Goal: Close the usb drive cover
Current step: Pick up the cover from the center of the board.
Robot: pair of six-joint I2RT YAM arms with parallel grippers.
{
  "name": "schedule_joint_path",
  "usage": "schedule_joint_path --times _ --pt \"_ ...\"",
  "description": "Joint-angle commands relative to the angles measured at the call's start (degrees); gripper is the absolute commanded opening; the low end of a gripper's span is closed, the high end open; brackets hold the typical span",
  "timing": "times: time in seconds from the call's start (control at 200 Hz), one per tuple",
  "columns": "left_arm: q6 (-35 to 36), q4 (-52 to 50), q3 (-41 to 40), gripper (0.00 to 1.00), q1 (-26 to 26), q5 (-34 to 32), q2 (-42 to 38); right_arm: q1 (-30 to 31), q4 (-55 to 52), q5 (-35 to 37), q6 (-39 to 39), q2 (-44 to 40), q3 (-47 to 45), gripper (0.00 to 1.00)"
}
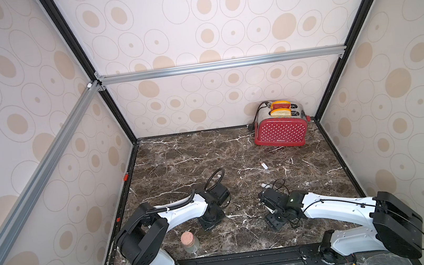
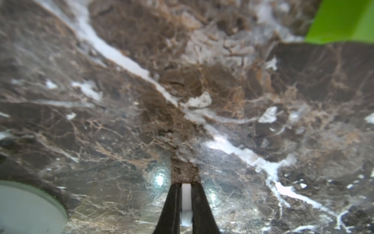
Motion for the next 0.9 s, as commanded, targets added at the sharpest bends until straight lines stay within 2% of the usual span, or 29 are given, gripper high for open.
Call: schedule_joint_path --times 0.0,0.31,0.521,0.891 --pt "2.73 2.86 0.94 0.0 -0.5 0.0 1.37 0.45 -1.2 0.9 -0.81 1.17 1.62 0.74" --pt "6.05 0.24 5.92 0.0 -0.16 -0.15 1.39 0.45 -1.57 1.05 -1.46 2.68 2.5 0.65" --pt "7.58 -3.38 8.27 0.0 2.13 -1.42 -1.01 0.47 -1.07 0.06 -1.48 3.37 2.33 0.53" --pt "8.95 -6.05 9.36 0.0 6.87 -1.8 -5.11 0.48 -0.96 -1.78 -0.48 4.01 1.9 0.46"
